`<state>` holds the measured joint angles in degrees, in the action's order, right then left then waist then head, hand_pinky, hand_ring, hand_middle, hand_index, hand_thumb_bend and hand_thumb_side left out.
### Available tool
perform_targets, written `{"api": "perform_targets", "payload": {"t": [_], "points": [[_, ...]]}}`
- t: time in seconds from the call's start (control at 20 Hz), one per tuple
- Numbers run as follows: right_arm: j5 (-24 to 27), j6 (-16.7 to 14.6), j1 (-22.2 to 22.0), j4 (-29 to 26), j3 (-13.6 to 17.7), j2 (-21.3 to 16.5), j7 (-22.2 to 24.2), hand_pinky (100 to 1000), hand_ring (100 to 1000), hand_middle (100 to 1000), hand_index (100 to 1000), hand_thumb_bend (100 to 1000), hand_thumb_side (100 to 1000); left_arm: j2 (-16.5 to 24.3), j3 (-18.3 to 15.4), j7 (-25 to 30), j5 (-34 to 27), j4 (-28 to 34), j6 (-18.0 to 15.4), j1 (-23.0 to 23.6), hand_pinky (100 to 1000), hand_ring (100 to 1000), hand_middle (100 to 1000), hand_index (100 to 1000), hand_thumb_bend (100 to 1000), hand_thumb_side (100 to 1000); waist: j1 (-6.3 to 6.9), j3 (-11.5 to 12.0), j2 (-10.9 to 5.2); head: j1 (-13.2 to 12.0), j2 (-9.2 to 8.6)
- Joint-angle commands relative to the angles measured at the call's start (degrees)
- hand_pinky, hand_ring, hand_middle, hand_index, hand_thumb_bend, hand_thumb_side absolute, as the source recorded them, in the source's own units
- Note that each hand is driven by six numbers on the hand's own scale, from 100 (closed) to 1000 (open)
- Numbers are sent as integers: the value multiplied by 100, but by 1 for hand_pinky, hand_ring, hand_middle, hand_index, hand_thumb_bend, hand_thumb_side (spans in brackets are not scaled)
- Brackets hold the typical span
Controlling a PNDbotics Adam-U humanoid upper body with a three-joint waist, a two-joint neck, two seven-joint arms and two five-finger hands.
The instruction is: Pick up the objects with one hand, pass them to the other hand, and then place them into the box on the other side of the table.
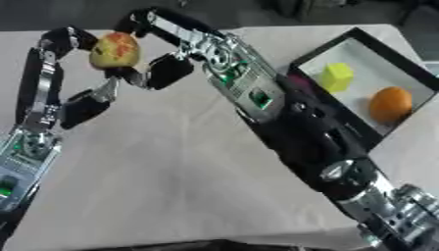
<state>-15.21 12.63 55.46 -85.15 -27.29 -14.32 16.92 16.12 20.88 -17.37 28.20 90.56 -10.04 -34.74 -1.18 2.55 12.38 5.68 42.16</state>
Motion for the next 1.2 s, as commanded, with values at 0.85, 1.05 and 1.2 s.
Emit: {"api": "perform_targets", "payload": {"t": [0.85,1.05,1.2], "points": [[689,95,49,-53,67,-30,-27,952,788,593,553,234,100,-64,-58,54,-116,-167,208,-57,843,618,608,692,338,191,17,-6,-84,-3,-92],[750,150,30,-65,96,-42,-85,953,791,585,550,239,100,-80,-95,79,20,-286,573,-33,878,682,692,819,543,373,22,-18,-88,5,-111],[788,187,13,-79,126,-60,-130,954,798,583,550,233,100,-86,-129,-18,56,-369,955,-20,883,690,703,841,589,467,27,-30,-91,4,-114]]}}
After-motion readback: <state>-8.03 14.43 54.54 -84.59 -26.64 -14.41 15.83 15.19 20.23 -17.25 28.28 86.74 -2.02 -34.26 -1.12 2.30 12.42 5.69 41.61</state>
